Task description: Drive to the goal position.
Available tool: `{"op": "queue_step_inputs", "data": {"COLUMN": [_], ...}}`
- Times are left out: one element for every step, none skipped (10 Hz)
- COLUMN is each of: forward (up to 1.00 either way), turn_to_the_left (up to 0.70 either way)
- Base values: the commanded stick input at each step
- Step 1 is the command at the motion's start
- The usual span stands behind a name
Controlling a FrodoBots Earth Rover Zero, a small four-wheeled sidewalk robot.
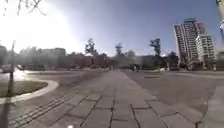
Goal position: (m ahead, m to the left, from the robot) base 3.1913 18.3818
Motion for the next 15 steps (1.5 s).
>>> {"op": "queue_step_inputs", "data": {"forward": [0.11, 0.12, 0.27, 0.56, 0.7, 0.7, 0.7, 0.7, 0.7, 0.7, 0.7, 0.7, 0.7, 0.7, 0.63], "turn_to_the_left": [-0.22, -0.24, -0.43, 0.0, 0.0, 0.0, 0.0, 0.0, 0.0, 0.0, -0.02, -0.13, -0.27, -0.35, -0.34]}}
